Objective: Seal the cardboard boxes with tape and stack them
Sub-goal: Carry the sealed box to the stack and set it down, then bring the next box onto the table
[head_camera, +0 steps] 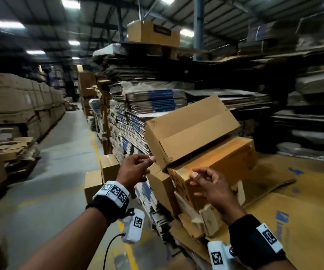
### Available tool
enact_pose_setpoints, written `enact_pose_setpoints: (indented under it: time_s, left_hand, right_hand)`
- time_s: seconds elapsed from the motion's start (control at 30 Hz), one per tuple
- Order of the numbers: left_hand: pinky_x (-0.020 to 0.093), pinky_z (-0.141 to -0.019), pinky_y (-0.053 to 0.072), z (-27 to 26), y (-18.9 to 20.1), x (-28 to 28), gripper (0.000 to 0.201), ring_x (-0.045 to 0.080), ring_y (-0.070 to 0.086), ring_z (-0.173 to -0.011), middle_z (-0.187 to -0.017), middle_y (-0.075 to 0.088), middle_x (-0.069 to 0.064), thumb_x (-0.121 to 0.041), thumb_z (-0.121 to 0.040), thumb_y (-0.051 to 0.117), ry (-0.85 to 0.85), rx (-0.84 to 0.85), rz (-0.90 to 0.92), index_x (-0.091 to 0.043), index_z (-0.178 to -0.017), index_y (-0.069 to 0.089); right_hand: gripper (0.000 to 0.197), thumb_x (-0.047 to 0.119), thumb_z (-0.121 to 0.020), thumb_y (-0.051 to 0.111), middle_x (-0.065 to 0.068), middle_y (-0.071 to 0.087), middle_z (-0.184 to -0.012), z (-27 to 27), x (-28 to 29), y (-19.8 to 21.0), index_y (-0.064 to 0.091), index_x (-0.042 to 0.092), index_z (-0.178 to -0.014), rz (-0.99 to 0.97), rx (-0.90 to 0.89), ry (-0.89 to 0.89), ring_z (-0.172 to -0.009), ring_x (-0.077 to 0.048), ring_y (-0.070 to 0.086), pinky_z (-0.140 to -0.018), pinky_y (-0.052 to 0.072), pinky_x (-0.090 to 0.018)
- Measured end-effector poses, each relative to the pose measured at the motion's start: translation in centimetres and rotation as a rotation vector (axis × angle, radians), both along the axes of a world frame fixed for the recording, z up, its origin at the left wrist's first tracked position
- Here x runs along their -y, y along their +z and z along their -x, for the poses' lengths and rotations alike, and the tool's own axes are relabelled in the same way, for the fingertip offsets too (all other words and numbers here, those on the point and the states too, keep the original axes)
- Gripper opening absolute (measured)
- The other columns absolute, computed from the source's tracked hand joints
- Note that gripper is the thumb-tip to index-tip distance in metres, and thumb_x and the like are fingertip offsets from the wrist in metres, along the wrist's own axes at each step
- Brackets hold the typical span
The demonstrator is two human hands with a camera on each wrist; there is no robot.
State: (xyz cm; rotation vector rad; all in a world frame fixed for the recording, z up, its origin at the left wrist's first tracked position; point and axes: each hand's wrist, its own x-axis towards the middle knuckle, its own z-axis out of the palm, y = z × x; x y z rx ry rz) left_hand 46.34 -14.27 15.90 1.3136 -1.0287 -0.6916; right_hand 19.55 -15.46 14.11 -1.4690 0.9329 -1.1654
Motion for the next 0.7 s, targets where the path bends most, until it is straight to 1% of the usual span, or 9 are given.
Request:
enact_pose_setpoints:
  time_s: [0.07,0.17,0.27,0.33,0.43,0.47,0.57,0.63,0.7]
  left_hand:
    - [0.034,-0.061,0.057,0.7,-0.5,5.2,0.032,0.019,0.07,-0.078,-0.097,0.073,0.01,-0.037,-0.087,0.085,0.035,0.021,-0.042,-0.014,-0.105,0.073]
    - [0.033,-0.062,0.059,1.0,-2.1,12.9,0.038,0.024,0.073,-0.089,-0.106,0.075,0.014,-0.047,-0.082,0.086,0.119,0.052,-0.1,-0.019,-0.105,0.075]
    - [0.038,-0.061,0.064,1.0,-3.9,18.4,0.056,0.028,0.072,-0.097,-0.119,0.072,0.014,-0.052,-0.081,0.086,0.226,0.046,-0.153,-0.016,-0.122,0.073]
    - [0.043,-0.071,0.066,1.0,-5.0,21.0,0.069,0.023,0.07,-0.096,-0.126,0.07,0.006,-0.058,-0.078,0.085,0.272,0.007,-0.19,-0.019,-0.133,0.069]
    - [0.049,-0.09,0.062,0.8,-6.5,24.3,0.097,0.024,0.07,-0.106,-0.132,0.071,-0.001,-0.076,-0.052,0.085,0.327,-0.06,-0.146,-0.026,-0.133,0.069]
    - [0.05,-0.093,0.061,0.6,-6.9,25.1,0.101,0.026,0.069,-0.11,-0.133,0.071,-0.001,-0.076,-0.048,0.085,0.36,-0.081,-0.133,-0.026,-0.134,0.068]
    - [0.052,-0.096,0.059,0.1,-8.3,27.7,0.084,0.028,0.069,-0.112,-0.129,0.07,-0.002,-0.054,-0.064,0.093,0.386,-0.19,-0.135,-0.021,-0.136,0.067]
    - [0.054,-0.093,0.06,-0.2,-9.2,28.9,0.081,0.032,0.074,-0.103,-0.123,0.074,0.003,-0.049,-0.061,0.095,0.332,-0.273,-0.145,-0.018,-0.131,0.068]
    - [0.059,-0.084,0.062,-0.3,-9.0,28.8,0.059,0.036,0.077,-0.093,-0.114,0.077,0.014,-0.033,-0.075,0.092,0.288,-0.345,-0.133,-0.014,-0.127,0.069]
  right_hand:
    - [0.02,0.022,-0.1,0.065,-0.001,0.073,-0.114,0.3,4.1,-0.6,0.069,0.028,-0.118,-0.018,0.03,-0.021,-0.104,-0.017,0.07,-0.072,0.061,-0.03]
    - [0.021,0.025,-0.1,0.065,0.001,0.073,-0.113,0.5,9.3,-1.5,0.068,0.028,-0.12,-0.032,0.084,-0.042,-0.104,-0.015,0.07,-0.075,0.062,-0.032]
    - [0.02,0.026,-0.1,0.065,0.003,0.075,-0.111,0.5,12.8,-2.9,0.068,0.03,-0.119,-0.067,0.1,-0.029,-0.103,-0.014,0.071,-0.077,0.063,-0.034]
    - [0.018,0.027,-0.1,0.065,0.004,0.075,-0.11,0.4,14.5,-3.9,0.069,0.031,-0.118,-0.092,0.104,-0.022,-0.102,-0.014,0.071,-0.075,0.062,-0.033]
    - [0.017,0.027,-0.101,0.064,0.003,0.075,-0.112,0.3,16.3,-5.1,0.07,0.031,-0.116,-0.107,0.124,-0.014,-0.102,-0.017,0.071,-0.072,0.059,-0.033]
    - [0.017,0.028,-0.101,0.063,0.002,0.075,-0.112,0.0,16.7,-5.3,0.069,0.03,-0.116,-0.112,0.121,-0.016,-0.102,-0.018,0.071,-0.072,0.059,-0.033]
    - [0.014,0.029,-0.102,0.063,0.003,0.075,-0.11,-0.5,17.8,-5.9,0.069,0.03,-0.114,-0.114,0.102,-0.003,-0.1,-0.017,0.072,-0.071,0.06,-0.033]
    - [0.013,0.029,-0.102,0.063,0.003,0.077,-0.108,-0.7,18.3,-6.1,0.069,0.029,-0.113,-0.11,0.104,0.007,-0.098,-0.018,0.073,-0.069,0.059,-0.031]
    - [0.013,0.029,-0.102,0.063,0.003,0.077,-0.108,-0.9,18.7,-6.1,0.069,0.029,-0.113,-0.096,0.104,0.007,-0.098,-0.018,0.073,-0.068,0.059,-0.029]
